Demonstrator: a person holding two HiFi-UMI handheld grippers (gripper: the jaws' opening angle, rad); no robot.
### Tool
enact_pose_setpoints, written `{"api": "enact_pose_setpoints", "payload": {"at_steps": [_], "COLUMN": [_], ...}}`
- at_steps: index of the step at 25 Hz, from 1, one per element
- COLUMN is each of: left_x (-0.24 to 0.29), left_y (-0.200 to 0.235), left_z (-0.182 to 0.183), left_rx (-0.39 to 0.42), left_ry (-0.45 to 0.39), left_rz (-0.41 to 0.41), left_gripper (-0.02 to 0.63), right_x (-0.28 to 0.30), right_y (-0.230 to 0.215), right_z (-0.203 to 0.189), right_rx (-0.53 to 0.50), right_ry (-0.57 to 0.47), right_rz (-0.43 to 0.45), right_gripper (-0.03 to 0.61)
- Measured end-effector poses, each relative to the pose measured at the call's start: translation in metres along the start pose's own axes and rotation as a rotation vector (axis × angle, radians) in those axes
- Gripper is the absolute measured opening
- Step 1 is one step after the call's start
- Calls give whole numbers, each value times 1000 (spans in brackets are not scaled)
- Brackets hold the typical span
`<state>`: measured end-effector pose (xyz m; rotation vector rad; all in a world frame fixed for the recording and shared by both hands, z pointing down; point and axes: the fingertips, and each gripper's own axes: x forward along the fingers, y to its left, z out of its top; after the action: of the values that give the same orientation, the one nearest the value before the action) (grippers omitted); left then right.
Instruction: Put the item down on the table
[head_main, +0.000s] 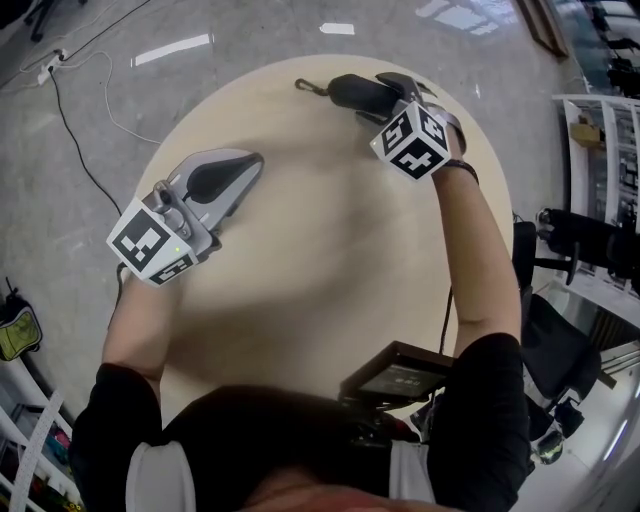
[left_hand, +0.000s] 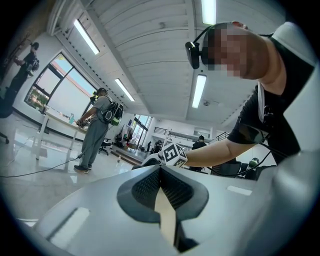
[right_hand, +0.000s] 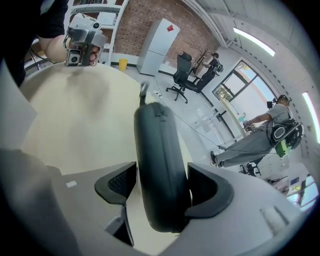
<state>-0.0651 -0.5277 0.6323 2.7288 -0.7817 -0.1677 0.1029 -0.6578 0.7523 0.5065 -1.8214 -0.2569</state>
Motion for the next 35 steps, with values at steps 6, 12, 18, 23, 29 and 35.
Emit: {"api": "enact_pose_setpoints", "payload": {"at_steps": [6, 12, 18, 23, 29, 35], "left_x": [0, -2, -4, -3, 1, 0], "left_y": [0, -1, -5, -14, -54, -89], "left_z": [-2, -7, -5, 4, 51, 96], "left_rx": [5, 24, 32, 45, 88, 130], "left_ry": [11, 27, 30, 29, -2, -19], "left_rz": [6, 5, 13, 0, -29, -54], "left_gripper": [-5, -5, -5, -5, -5, -5], "right_x": [2, -3, -31, -74, -160, -230], "right_y": [8, 8, 10, 27, 38, 36], "right_z": [1, 2, 16, 12, -15, -19], "right_rx": [19, 56, 148, 352, 612, 741], "right_ry": [-31, -86, -213, -327, -455, -540], "right_rz": [11, -2, -15, 37, 36, -33], "right_gripper": [379, 467, 508, 506, 371, 213]}}
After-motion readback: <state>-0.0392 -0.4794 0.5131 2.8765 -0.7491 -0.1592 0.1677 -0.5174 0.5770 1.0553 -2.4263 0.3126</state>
